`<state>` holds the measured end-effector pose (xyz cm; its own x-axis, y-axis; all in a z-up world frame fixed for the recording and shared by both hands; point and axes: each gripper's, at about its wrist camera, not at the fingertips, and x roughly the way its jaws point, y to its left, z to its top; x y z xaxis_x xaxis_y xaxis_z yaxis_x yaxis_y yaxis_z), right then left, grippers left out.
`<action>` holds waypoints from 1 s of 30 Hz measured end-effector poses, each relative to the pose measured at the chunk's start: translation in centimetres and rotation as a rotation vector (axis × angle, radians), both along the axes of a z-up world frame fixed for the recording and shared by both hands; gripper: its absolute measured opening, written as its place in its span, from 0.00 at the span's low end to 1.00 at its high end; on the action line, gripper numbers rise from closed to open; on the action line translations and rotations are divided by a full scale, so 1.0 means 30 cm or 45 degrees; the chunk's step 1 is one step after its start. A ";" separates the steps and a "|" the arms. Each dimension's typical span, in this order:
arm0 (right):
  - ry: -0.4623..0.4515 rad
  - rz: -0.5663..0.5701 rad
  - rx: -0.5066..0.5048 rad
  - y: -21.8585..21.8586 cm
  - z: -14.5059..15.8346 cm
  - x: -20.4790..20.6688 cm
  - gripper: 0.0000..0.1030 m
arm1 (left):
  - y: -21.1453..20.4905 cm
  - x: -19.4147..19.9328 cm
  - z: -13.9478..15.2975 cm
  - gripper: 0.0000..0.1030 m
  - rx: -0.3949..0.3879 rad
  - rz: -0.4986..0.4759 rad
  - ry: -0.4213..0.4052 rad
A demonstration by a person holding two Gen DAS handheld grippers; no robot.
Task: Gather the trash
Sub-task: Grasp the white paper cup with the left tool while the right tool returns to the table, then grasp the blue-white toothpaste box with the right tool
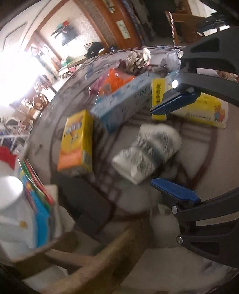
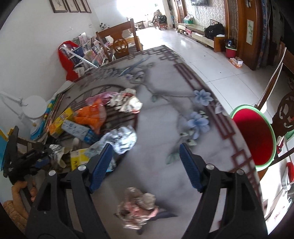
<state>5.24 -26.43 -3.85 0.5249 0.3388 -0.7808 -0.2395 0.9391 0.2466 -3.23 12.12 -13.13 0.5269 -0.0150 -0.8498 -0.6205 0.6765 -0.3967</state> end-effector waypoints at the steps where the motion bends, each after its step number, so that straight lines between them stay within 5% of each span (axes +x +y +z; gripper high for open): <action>1: -0.004 0.004 -0.002 0.019 0.004 -0.014 0.71 | 0.009 0.004 -0.014 0.66 -0.014 -0.002 0.007; 7: -0.001 0.002 -0.020 0.075 0.017 -0.047 0.71 | 0.019 0.065 -0.074 0.65 -0.062 -0.062 0.027; 12: -0.007 -0.008 -0.032 0.096 0.027 -0.057 0.71 | 0.010 0.080 -0.093 0.45 -0.101 -0.139 0.017; 18: 0.002 0.027 -0.035 0.136 0.025 -0.049 0.71 | 0.006 0.064 -0.079 0.43 -0.114 -0.232 -0.002; 30: 0.024 0.559 -0.198 0.602 -0.033 0.144 0.72 | -0.050 -0.049 -0.041 0.43 -0.051 -0.432 0.050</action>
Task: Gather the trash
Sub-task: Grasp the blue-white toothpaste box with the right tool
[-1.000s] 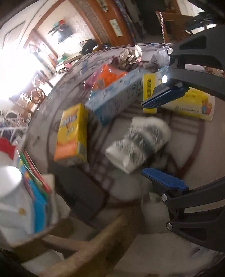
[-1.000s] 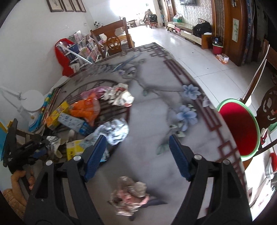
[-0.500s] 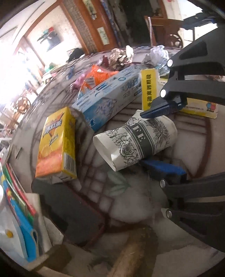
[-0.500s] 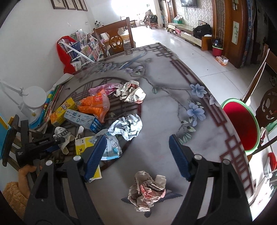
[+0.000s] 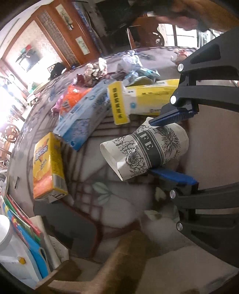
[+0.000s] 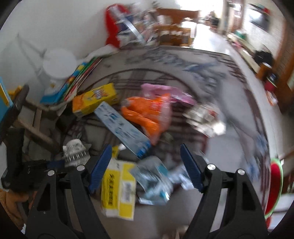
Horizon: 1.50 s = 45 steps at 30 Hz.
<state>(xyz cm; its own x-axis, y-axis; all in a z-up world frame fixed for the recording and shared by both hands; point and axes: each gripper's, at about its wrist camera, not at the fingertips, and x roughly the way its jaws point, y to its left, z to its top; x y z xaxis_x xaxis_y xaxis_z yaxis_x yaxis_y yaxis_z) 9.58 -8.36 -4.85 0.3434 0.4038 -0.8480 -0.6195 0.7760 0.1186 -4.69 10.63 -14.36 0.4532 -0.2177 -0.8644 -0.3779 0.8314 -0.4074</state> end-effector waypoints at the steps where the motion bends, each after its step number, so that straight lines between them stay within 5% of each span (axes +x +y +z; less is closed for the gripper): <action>1: 0.014 0.052 -0.028 0.054 -0.024 0.022 0.72 | 0.000 -0.003 -0.005 0.43 -0.006 0.001 0.003; 9: 0.038 0.295 -0.193 0.273 -0.131 0.076 0.72 | -0.022 -0.001 -0.009 0.43 0.006 -0.031 -0.009; 12: 0.040 0.383 -0.265 0.326 -0.172 0.065 0.59 | -0.021 0.003 -0.021 0.44 -0.016 -0.034 0.000; 14: 0.029 0.396 -0.291 0.342 -0.190 0.064 0.59 | -0.018 0.010 -0.026 0.44 -0.027 -0.039 0.002; 25: 0.190 0.385 -0.261 0.349 -0.214 0.070 0.46 | -0.003 0.051 -0.039 0.44 -0.043 -0.032 -0.002; 32: 0.144 0.421 -0.284 0.398 -0.225 0.049 0.57 | -0.002 0.053 -0.039 0.44 -0.050 -0.033 -0.003; 37: 0.127 0.373 -0.263 0.382 -0.219 0.052 0.40 | 0.009 0.038 -0.035 0.44 -0.039 -0.014 -0.006; 45: 0.058 0.184 -0.049 0.233 -0.062 0.047 0.39 | 0.022 0.011 -0.020 0.44 -0.018 0.013 -0.022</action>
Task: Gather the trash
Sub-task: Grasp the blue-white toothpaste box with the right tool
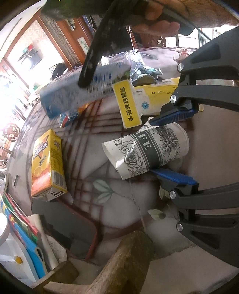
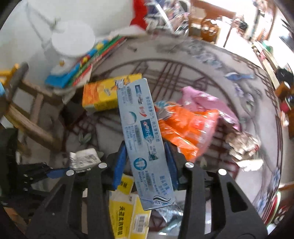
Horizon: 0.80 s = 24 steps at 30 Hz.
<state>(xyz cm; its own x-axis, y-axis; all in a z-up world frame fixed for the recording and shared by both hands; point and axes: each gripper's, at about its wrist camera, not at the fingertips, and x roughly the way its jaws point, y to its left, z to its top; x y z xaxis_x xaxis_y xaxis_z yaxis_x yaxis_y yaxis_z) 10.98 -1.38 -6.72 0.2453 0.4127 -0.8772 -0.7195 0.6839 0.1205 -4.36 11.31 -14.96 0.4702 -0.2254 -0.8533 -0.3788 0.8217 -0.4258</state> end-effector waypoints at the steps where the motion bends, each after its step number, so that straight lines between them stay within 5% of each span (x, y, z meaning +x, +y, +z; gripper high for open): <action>1: 0.005 -0.043 0.038 -0.030 0.020 -0.002 0.39 | -0.001 -0.002 0.004 0.44 0.003 -0.001 -0.004; 9: -0.027 -0.359 0.257 -0.234 0.114 -0.101 0.39 | -0.021 0.001 0.049 0.43 0.022 -0.019 -0.039; 24: 0.004 -0.426 0.255 -0.409 0.097 -0.147 0.39 | -0.157 0.063 0.153 0.42 0.052 -0.121 -0.141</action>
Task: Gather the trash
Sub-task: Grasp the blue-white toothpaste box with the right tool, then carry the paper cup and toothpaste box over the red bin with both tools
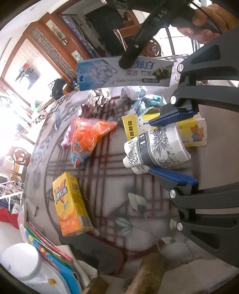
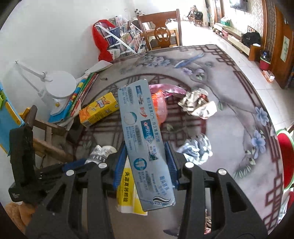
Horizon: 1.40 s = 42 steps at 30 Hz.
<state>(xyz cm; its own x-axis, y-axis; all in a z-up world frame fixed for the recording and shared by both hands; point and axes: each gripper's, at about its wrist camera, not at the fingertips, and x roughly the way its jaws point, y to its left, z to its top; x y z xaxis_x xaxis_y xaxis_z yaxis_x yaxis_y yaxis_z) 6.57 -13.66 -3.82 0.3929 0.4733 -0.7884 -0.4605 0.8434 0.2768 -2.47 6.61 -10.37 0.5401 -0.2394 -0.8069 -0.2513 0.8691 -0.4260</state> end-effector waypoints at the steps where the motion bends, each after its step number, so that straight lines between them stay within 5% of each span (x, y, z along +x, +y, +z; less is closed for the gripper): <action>1: 0.002 -0.007 0.002 -0.010 -0.001 0.000 0.39 | -0.005 0.000 0.003 0.42 0.002 -0.003 -0.001; 19: -0.004 -0.036 0.047 -0.212 -0.005 0.042 0.39 | -0.139 0.056 0.099 0.41 0.052 0.012 -0.052; 42: -0.011 -0.071 0.070 -0.552 0.010 0.172 0.39 | -0.473 0.180 0.183 0.39 0.043 -0.008 -0.115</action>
